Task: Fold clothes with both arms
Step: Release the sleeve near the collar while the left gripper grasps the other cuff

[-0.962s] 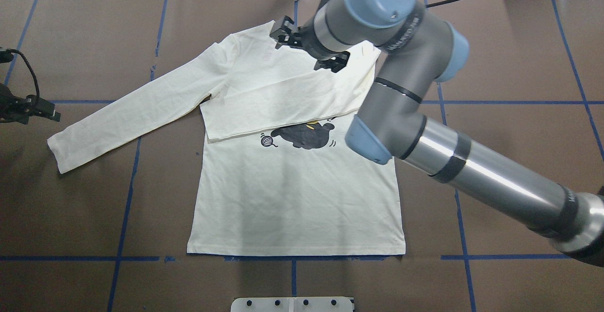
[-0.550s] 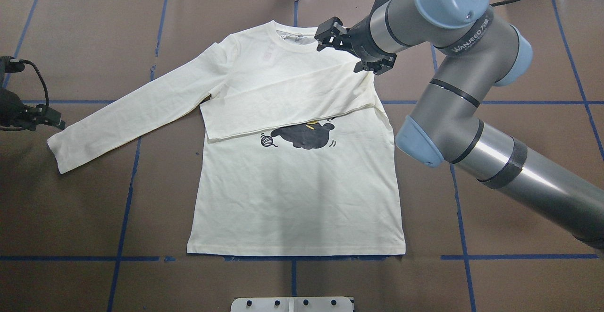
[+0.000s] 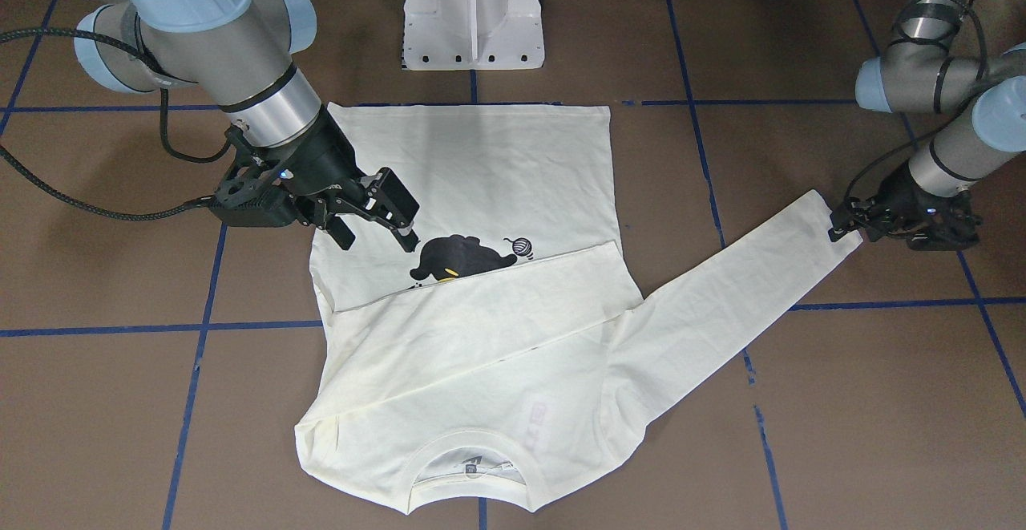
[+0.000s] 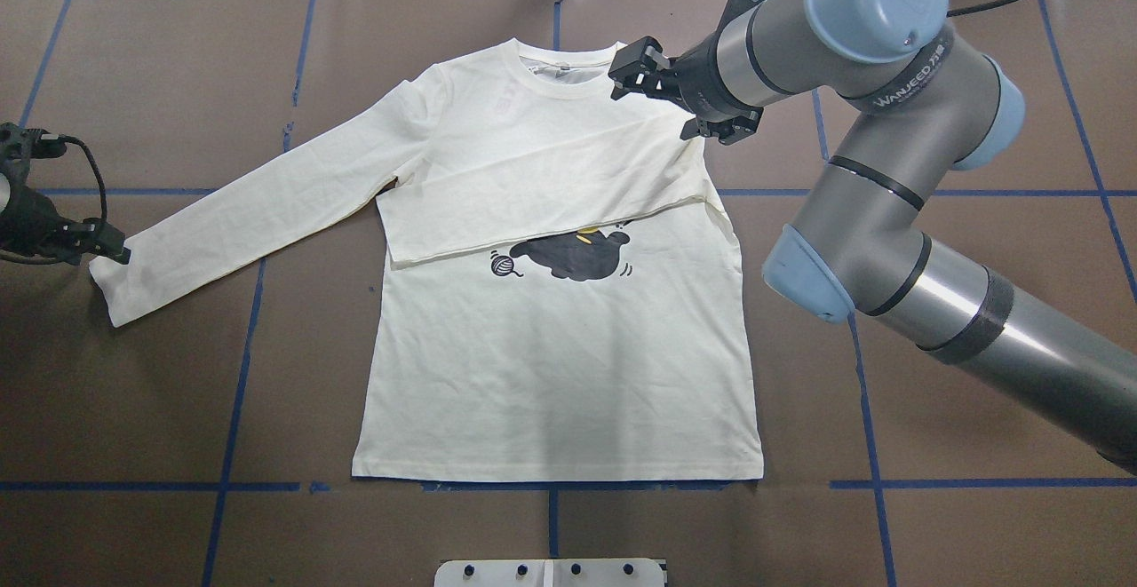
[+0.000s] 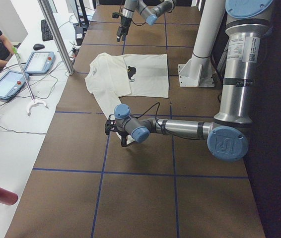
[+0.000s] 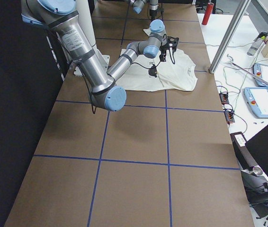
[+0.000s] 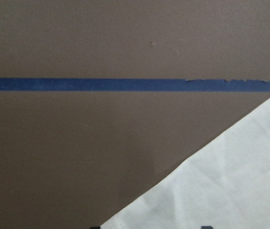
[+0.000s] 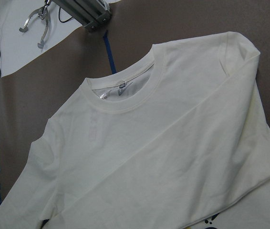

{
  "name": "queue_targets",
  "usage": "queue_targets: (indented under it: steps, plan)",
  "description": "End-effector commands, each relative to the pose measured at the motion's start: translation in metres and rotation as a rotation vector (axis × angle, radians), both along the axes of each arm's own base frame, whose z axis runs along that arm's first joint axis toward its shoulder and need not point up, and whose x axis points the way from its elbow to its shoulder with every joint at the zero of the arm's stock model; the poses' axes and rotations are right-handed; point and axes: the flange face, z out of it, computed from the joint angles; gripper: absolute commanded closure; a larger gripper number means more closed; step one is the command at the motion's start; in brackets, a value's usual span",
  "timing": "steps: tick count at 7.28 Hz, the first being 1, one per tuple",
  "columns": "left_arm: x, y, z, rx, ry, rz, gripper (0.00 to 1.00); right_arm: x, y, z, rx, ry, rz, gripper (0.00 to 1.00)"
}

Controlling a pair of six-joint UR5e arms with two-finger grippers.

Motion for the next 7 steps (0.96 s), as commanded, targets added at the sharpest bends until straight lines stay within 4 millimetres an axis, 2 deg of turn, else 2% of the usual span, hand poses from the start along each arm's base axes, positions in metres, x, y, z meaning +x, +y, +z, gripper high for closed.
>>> queue_targets:
  steps: [1, 3, 4, 6, 7]
  plan:
    - [0.0, 0.001, 0.005, -0.011, -0.006, -0.003, 0.48, -0.001, 0.001, -0.002, 0.002, -0.003, 0.001, 0.0]
    - [0.0, 0.001, 0.009, -0.017, -0.012, -0.003, 0.73, 0.002, 0.005, -0.005, 0.009, -0.01, 0.0, 0.0]
    - [0.001, -0.001, 0.002, -0.015, -0.005, -0.005, 1.0, 0.002, 0.005, -0.006, 0.01, -0.011, 0.0, 0.0]
    - [0.001, -0.001, 0.003, -0.018, -0.008, -0.006, 1.0, 0.003, 0.006, -0.008, 0.013, -0.016, 0.0, 0.0]
    - [0.001, 0.0, -0.016, -0.002, 0.023, 0.005, 1.0, 0.009, 0.009, -0.014, 0.024, -0.027, -0.001, 0.0]
